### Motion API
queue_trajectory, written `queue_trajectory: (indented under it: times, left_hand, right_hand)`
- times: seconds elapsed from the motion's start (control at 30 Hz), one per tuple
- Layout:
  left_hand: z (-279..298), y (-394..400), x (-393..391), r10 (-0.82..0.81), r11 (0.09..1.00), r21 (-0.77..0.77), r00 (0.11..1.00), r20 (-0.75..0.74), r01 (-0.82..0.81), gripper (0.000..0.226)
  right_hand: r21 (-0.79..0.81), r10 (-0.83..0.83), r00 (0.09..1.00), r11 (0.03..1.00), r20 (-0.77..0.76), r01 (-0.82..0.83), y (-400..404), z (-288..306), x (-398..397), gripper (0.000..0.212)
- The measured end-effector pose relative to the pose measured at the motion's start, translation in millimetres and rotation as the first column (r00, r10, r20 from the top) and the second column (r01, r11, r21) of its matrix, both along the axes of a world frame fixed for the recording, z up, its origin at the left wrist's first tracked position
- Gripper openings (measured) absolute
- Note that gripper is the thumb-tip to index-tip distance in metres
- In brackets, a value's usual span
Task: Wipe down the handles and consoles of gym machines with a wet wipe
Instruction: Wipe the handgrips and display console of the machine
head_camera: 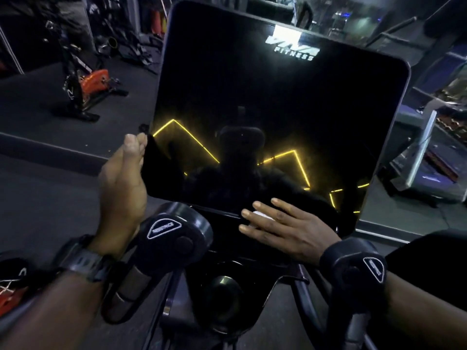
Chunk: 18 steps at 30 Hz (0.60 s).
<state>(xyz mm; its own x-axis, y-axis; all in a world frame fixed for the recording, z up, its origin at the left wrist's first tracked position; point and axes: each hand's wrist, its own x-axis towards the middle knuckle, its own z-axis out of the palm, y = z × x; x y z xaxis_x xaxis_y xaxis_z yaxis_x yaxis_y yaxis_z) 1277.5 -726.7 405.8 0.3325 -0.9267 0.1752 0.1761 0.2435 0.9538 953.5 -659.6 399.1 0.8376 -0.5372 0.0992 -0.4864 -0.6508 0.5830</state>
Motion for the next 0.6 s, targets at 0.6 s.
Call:
queue_trajectory:
  times: [0.6]
  left_hand:
    - [3,12,3,-0.043,0.998,-0.038,0.998,0.052,0.045,0.071]
  right_hand:
    - [0.359,0.472,0.765,0.872,-0.438,-0.333,-64,49,75,0.038]
